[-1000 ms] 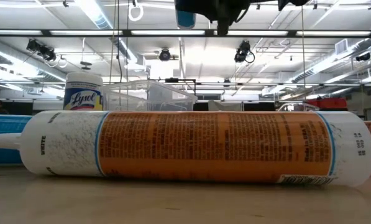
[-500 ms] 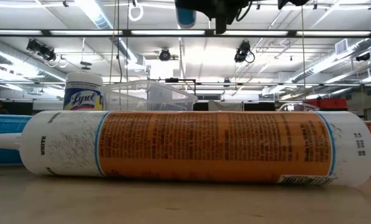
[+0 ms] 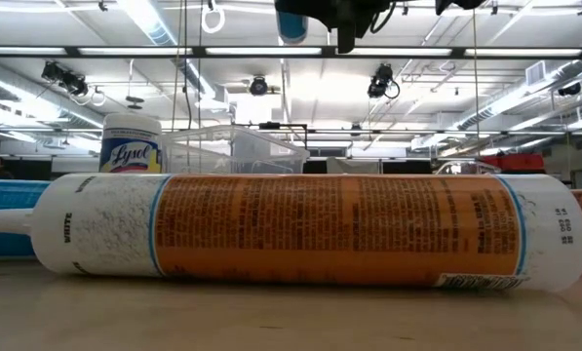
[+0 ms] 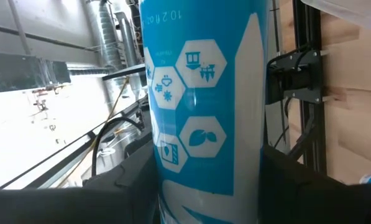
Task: Pick & place silicon tubes, Sealant and Lysol wipes
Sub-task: Put the right blue sealant into the right transparent bin
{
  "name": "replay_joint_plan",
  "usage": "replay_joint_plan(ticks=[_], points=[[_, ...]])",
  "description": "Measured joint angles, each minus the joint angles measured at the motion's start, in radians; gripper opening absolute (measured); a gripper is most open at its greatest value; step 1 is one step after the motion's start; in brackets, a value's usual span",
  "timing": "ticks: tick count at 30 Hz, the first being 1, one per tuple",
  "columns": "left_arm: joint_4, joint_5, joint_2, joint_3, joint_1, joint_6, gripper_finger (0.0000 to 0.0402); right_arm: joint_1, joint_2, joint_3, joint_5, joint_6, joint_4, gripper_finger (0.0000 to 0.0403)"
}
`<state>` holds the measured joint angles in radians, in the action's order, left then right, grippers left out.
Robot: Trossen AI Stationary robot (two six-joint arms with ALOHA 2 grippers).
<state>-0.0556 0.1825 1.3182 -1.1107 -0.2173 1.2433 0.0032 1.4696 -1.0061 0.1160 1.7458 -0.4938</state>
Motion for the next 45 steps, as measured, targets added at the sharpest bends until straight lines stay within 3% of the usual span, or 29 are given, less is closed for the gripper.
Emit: replay_joint_plan(ticks=[37,45], points=[[-0.055,-0.001,0.044,0.000,0.001,0.027,0.0296,0.000,-0.001,0.000,0.000,0.027,0.023,0.0204],[-0.066,0.035,0.043,0.000,0.001,0.031,0.0233,0.000,-0.002,0.000,-0.005,0.038,0.039,0.0204]])
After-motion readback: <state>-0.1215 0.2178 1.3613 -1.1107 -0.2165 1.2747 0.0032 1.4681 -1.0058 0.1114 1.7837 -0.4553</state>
